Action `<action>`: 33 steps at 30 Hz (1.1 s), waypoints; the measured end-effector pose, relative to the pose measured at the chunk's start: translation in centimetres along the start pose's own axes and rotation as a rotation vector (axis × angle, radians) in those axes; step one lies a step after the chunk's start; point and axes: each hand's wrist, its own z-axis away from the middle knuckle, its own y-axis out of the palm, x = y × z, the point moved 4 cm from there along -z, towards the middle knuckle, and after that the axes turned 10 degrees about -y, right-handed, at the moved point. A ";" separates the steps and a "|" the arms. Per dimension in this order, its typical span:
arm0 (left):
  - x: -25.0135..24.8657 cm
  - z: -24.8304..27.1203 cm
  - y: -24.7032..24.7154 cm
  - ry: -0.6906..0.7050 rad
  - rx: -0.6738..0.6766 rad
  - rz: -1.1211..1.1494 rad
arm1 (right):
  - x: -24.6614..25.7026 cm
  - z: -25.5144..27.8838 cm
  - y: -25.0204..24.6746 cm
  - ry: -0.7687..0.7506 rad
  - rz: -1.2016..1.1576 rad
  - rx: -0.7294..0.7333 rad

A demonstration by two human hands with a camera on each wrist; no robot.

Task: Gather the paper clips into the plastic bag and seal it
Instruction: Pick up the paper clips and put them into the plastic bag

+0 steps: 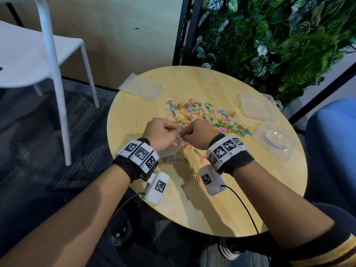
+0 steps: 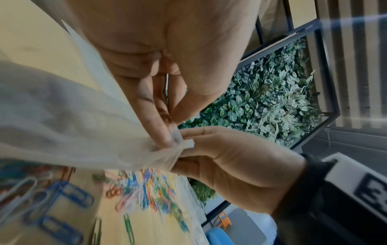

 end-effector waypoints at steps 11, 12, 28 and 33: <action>-1.4 1.0 -12.7 0.077 -0.379 0.181 | 1.6 -3.7 1.9 -0.117 -0.030 0.041; -1.3 1.0 -13.0 0.079 -0.390 0.188 | 2.6 -4.0 3.3 -0.167 0.028 0.086; -2.6 0.6 -10.4 0.105 -0.317 0.086 | 2.3 0.6 11.0 -0.306 0.647 0.280; -3.2 0.2 -8.3 0.096 -0.241 0.067 | 1.1 2.3 9.2 -0.381 0.597 0.185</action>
